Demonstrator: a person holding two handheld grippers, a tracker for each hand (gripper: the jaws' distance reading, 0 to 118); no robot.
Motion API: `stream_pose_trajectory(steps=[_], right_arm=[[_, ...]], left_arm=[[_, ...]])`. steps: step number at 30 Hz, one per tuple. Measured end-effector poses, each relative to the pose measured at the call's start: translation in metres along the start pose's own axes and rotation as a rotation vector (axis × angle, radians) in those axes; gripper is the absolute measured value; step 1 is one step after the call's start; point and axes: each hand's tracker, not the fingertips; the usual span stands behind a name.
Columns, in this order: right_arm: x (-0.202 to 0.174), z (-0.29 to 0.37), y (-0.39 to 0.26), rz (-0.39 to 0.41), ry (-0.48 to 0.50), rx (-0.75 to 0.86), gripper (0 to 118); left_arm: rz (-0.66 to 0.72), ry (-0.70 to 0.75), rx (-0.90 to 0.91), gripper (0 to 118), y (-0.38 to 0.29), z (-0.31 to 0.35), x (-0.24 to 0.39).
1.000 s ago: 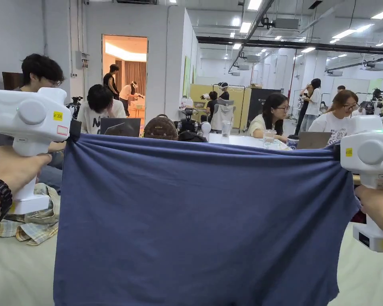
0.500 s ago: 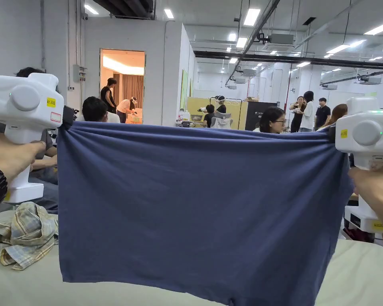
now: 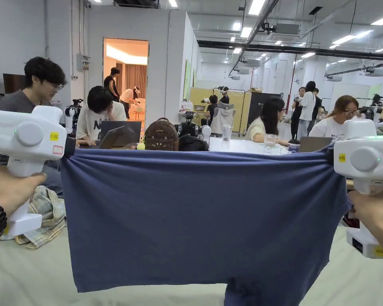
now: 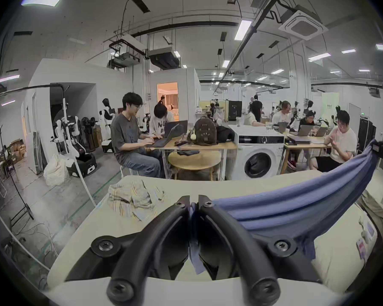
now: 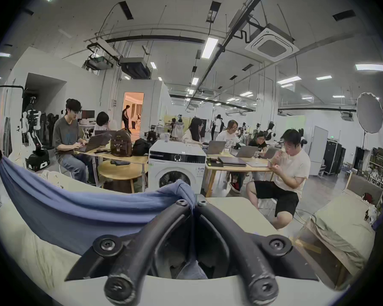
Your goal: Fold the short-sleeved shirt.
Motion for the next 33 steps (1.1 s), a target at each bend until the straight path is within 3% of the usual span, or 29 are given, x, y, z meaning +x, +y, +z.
stream_pose_trajectory(steps=[17, 23, 33], right_arm=[[0.019, 0.136, -0.108, 0.062, 0.013, -0.098, 0], [0.011, 0.155, -0.16, 0.104, 0.053, -0.181, 0], [0.011, 0.169, -0.262, 0.082, 0.154, -0.448, 0]], left_arm=[[0.048, -0.059, -0.004, 0, -0.122, 0.11, -0.006], [0.123, -0.068, -0.079, 0, -0.18, 0.126, -0.013], [0.144, -0.115, -0.321, 0, -0.283, 0.148, -0.02]])
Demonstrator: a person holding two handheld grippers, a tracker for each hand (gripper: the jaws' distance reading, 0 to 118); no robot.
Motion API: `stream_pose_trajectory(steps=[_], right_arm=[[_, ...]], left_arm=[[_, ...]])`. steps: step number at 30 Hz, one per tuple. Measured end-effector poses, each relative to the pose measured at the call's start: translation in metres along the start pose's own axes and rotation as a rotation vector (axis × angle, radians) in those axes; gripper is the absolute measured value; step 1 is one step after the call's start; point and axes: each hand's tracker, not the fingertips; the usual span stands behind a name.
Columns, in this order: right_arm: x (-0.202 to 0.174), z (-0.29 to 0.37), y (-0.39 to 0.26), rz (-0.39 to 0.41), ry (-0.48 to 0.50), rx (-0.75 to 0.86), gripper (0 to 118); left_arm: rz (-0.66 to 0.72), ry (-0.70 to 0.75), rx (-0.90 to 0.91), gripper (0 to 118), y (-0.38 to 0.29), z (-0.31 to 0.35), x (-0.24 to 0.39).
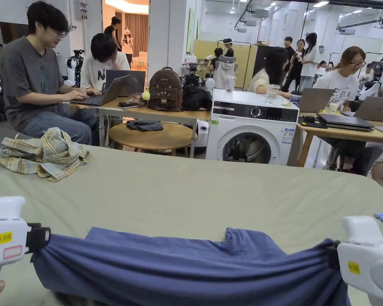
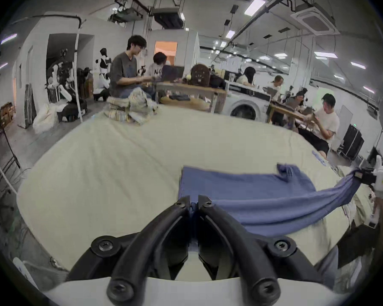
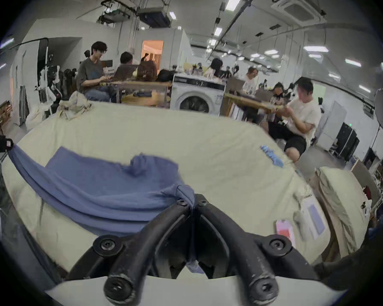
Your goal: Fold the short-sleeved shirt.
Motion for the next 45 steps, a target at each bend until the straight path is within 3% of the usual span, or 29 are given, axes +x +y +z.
stream_pose_trajectory(steps=[6, 9, 14, 18, 19, 22, 23, 29, 30, 33, 34, 35, 36, 45], right_arm=[[0.0, -0.022, -0.057, -0.051, 0.038, -0.158, 0], [-0.007, -0.04, -0.083, -0.031, 0.047, -0.257, 0], [-0.012, -0.068, -0.109, -0.066, 0.044, -0.31, 0], [-0.017, -0.067, -0.11, -0.083, 0.032, -0.268, 14], [-0.018, -0.063, -0.108, -0.093, 0.024, -0.23, 34], [-0.027, -0.05, -0.098, -0.099, 0.02, -0.119, 52], [-0.03, -0.045, -0.094, -0.095, 0.009, -0.082, 54], [-0.053, -0.031, -0.08, -0.127, 0.038, 0.102, 53], [-0.056, -0.03, -0.079, -0.132, 0.037, 0.122, 48], [-0.071, -0.028, -0.076, -0.144, 0.034, 0.183, 4], [-0.076, -0.028, -0.075, -0.146, 0.025, 0.195, 0], [-0.08, -0.029, -0.074, -0.154, 0.022, 0.211, 0], [-0.082, -0.03, -0.074, -0.16, 0.03, 0.227, 0], [-0.104, -0.028, -0.073, -0.134, 0.039, 0.214, 0]], left_arm=[[0.004, 0.001, -0.209, 0, -0.057, -0.019, -0.012], [-0.002, 0.022, -0.307, 1, -0.078, -0.034, -0.016], [-0.02, 0.047, -0.35, 1, -0.098, -0.05, -0.009], [-0.033, 0.069, -0.344, 2, -0.095, -0.052, -0.004], [-0.042, 0.076, -0.34, 11, -0.094, -0.052, -0.002], [-0.046, 0.094, -0.216, 39, -0.083, -0.045, 0.002], [-0.036, 0.081, -0.175, 39, -0.078, -0.042, 0.005], [-0.054, 0.019, -0.009, 39, -0.063, -0.039, 0.021], [-0.06, 0.014, 0.015, 39, -0.063, -0.039, 0.024], [-0.065, 0.007, 0.086, 36, -0.063, -0.038, 0.038], [-0.066, 0.014, 0.112, 23, -0.063, -0.039, 0.042], [-0.067, 0.026, 0.121, 7, -0.063, -0.04, 0.048], [-0.073, 0.028, 0.128, 0, -0.062, -0.041, 0.052], [-0.112, 0.042, 0.057, 0, -0.063, -0.045, 0.058]])
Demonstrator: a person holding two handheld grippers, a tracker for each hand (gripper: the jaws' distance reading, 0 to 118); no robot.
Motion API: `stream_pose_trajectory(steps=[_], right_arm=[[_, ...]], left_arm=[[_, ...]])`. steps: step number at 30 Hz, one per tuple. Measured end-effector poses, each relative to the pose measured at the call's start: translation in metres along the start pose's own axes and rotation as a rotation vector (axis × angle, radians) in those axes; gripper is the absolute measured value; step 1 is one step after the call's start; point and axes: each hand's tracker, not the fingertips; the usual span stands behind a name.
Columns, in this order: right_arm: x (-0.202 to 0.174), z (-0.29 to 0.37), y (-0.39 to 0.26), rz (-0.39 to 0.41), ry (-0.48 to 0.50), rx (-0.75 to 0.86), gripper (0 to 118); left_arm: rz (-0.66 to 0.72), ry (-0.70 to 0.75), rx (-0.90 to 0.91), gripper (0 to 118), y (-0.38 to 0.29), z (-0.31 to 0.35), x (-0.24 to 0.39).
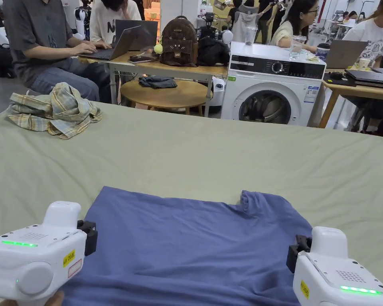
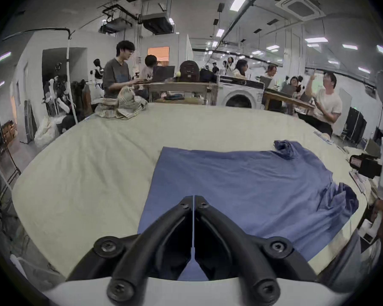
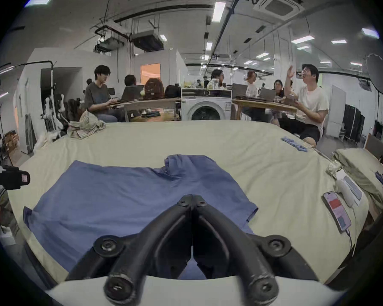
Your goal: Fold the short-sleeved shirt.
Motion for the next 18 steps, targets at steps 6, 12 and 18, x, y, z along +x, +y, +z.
stream_pose_trajectory(steps=[6, 12, 18], right_arm=[[-0.011, -0.007, -0.007, 0.033, -0.001, -0.022, 0], [-0.015, -0.015, -0.013, 0.044, 0.015, -0.075, 0], [-0.016, -0.02, -0.021, 0.054, 0.013, -0.119, 0]], left_arm=[[0.064, 0.018, -0.157, 0, -0.004, -0.015, -0.035], [0.098, 0.006, -0.37, 3, -0.01, -0.004, -0.063], [0.205, 0.055, -0.457, 51, -0.033, 0.008, -0.079]])
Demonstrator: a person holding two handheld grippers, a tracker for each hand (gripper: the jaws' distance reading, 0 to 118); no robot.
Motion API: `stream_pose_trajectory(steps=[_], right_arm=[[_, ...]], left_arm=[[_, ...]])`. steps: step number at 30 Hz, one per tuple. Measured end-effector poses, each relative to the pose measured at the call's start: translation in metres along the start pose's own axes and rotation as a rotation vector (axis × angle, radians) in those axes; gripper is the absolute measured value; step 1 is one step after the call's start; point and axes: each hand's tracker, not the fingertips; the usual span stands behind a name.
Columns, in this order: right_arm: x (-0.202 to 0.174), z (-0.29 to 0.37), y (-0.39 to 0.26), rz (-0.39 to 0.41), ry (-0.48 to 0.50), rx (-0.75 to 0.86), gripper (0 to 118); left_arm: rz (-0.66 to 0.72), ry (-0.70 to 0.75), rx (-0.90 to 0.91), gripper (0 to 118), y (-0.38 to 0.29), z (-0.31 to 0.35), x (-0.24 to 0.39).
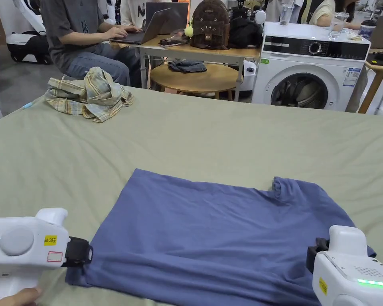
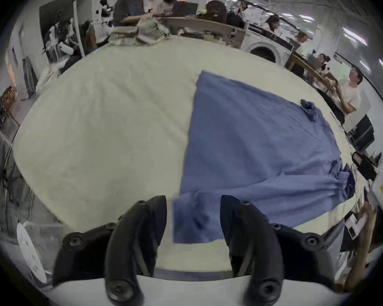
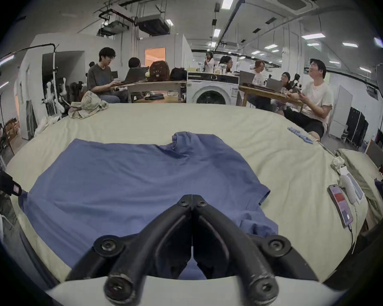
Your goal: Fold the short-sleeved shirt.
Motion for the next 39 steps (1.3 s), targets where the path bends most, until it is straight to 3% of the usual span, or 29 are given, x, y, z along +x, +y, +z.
stream_pose_trajectory(steps=[4, 8, 9, 11, 13, 14, 16, 18, 19, 22, 25, 35, 36, 38, 39], right_arm=[[0.001, 0.0, -0.002, 0.004, -0.001, -0.022, 0], [0.007, 0.006, -0.003, 0.008, -0.004, -0.037, 0], [0.009, 0.007, -0.002, 0.008, -0.005, -0.045, 0], [0.018, 0.01, -0.001, -0.007, -0.001, -0.065, 0], [0.028, 0.012, 0.0, -0.011, -0.007, -0.102, 0], [0.034, 0.013, 0.0, -0.011, -0.012, -0.12, 0], [0.046, 0.015, -0.001, -0.015, -0.032, -0.159, 0], [0.06, 0.018, -0.001, -0.034, -0.03, -0.193, 12], [0.068, 0.02, -0.002, -0.041, -0.025, -0.234, 27], [0.087, 0.025, -0.006, -0.032, -0.04, -0.302, 45], [0.099, 0.029, -0.018, -0.036, -0.054, -0.37, 50], [0.108, 0.012, -0.062, -0.026, -0.053, -0.507, 46], [0.107, 0.015, -0.061, -0.019, -0.054, -0.492, 41], [0.106, 0.015, -0.06, -0.013, -0.045, -0.503, 1], [0.107, 0.015, -0.059, -0.014, -0.035, -0.493, 1]], left_arm=[[0.04, -0.003, -0.11, 54, -0.011, -0.028, -0.003], [0.002, 0.037, -0.063, 52, -0.017, -0.026, 0.012], [-0.026, 0.06, -0.058, 47, -0.018, -0.026, 0.017], [-0.105, 0.064, -0.04, 24, -0.021, -0.024, 0.025], [-0.09, 0.032, -0.034, 4, -0.022, -0.023, 0.03], [-0.079, -0.023, -0.038, 3, -0.022, -0.025, 0.031], [-0.088, 0.001, -0.046, 3, -0.022, -0.027, 0.03], [-0.109, 0.001, -0.043, 3, -0.021, -0.023, 0.032], [-0.109, -0.002, -0.041, 3, -0.019, -0.023, 0.028], [-0.114, -0.007, -0.041, 3, -0.019, -0.021, 0.027], [-0.105, -0.013, -0.039, 3, -0.02, -0.022, 0.024], [-0.098, -0.021, -0.026, 3, -0.021, -0.02, 0.022], [-0.095, -0.022, -0.023, 3, -0.022, -0.018, 0.022], [-0.1, -0.021, -0.018, 3, -0.022, -0.017, 0.022], [-0.106, -0.021, -0.013, 3, -0.022, -0.016, 0.022]])
